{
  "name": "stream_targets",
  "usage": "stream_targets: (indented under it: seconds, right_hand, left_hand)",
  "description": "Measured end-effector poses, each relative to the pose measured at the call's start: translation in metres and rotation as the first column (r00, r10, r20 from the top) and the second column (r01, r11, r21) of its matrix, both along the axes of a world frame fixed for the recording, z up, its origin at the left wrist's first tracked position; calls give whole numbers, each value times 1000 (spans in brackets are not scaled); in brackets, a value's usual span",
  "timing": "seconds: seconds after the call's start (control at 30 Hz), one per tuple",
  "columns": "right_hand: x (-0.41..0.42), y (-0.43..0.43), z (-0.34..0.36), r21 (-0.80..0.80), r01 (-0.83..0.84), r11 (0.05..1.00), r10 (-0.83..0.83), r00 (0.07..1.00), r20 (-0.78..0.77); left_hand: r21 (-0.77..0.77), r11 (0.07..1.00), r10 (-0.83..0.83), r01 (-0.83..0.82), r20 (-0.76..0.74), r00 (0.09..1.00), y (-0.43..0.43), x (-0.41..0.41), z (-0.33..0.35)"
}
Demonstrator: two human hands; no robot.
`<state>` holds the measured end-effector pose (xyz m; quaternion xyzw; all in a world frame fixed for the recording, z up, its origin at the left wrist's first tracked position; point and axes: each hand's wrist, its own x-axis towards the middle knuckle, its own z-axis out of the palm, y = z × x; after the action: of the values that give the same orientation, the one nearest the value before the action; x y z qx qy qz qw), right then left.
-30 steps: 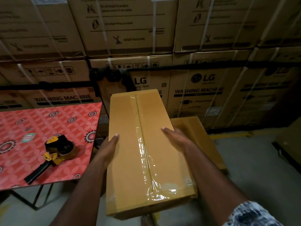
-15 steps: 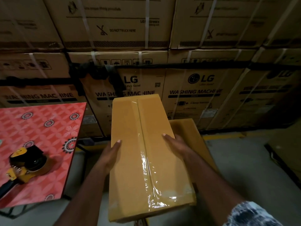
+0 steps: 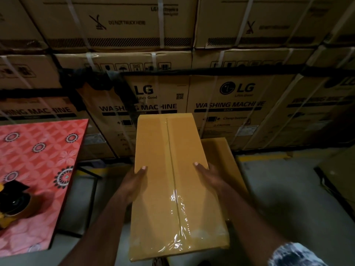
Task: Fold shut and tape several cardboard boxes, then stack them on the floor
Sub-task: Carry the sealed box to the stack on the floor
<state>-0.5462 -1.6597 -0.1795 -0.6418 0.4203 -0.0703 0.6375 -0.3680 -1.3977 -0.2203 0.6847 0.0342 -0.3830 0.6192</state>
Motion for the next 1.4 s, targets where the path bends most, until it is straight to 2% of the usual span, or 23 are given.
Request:
stream_targets:
  seconds: [0.13, 0.23, 0.5, 0.87, 1.0, 1.17, 1.4]
  right_hand:
    - [-4, -15, -14, 20, 10, 1000, -10, 1000, 23]
    - [-5, -30, -24, 13, -6, 1000, 6, 1000, 24]
    - [-1, -55, -49, -34, -94, 995, 91, 992, -82]
    - [15, -70, -84, -61, -98, 993, 90, 988, -127]
    - [22, -74, -97, -61, -110, 992, 99, 983, -156]
    - [31, -80, -109, -57, -100, 993, 90, 984, -152]
    - [37, -83, -121, -71, -104, 992, 90, 979, -182]
  left_hand:
    - [18, 997, 78, -78, -15, 997, -18, -2, -16]
    - [33, 995, 97, -97, 3, 995, -37, -16, 3]
    - [60, 984, 167, -166, -3, 986, -70, -23, 0]
    - [190, 969, 148, -161, 81, 986, -86, -13, -37]
    - [188, 976, 103, -109, 43, 994, -86, -3, -57]
    - [203, 968, 141, -147, 43, 989, -96, 7, -70]
    - [223, 961, 184, -166, -66, 981, -103, 17, -92]
